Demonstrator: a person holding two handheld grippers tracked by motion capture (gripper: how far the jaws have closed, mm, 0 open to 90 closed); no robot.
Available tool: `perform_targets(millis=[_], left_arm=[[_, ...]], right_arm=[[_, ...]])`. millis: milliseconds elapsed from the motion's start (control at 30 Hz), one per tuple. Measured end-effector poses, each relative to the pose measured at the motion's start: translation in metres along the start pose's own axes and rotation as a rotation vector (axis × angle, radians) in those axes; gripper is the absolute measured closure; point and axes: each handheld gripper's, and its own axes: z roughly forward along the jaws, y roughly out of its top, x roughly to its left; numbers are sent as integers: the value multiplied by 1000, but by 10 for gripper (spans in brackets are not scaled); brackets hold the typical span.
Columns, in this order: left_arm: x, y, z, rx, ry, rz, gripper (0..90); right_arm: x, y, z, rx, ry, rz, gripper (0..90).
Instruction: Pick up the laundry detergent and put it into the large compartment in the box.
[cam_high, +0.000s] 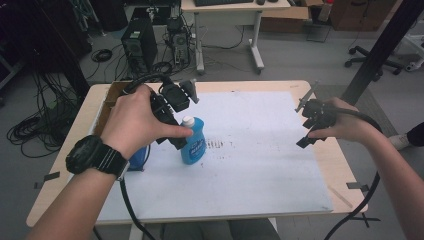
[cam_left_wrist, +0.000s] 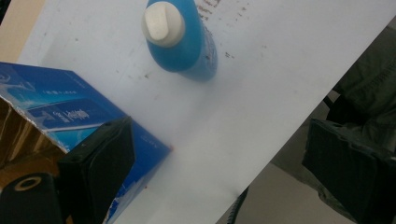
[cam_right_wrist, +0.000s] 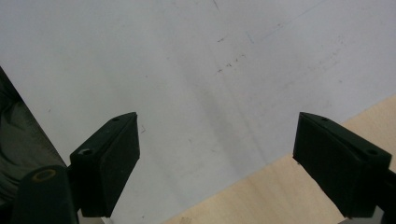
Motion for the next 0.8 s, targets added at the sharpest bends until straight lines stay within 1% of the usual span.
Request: perform_targets(millis=[67, 133, 300, 400, 433, 533, 667, 733, 800], left_arm=[[0, 0, 0, -2, -4, 1, 104], [1, -1, 0, -16, -13, -7, 113], [1, 0, -2, -33, -13, -11, 117], [0, 2, -5, -54, -7, -2, 133], [0, 2, -5, -55, -11, 4, 138], [-1, 4, -6, -59, -15, 0, 147], [0, 7, -6, -64, -10, -7, 156], [0, 8, -5, -52, -18, -8, 156], [2, 9, -6, -50, -13, -13, 153]], right_arm=[[0, 0, 0, 0, 0, 5, 149], [1, 0, 0, 0, 2, 4, 149], [1, 1, 1, 3, 1, -2, 149], [0, 0, 0, 2, 1, -3, 149], [1, 0, 0, 0, 2, -3, 149], [2, -1, -1, -2, 2, -1, 149], [2, -2, -1, -1, -1, 1, 149], [2, -2, -2, -3, -1, 1, 149], [2, -2, -1, -2, 0, 2, 149]])
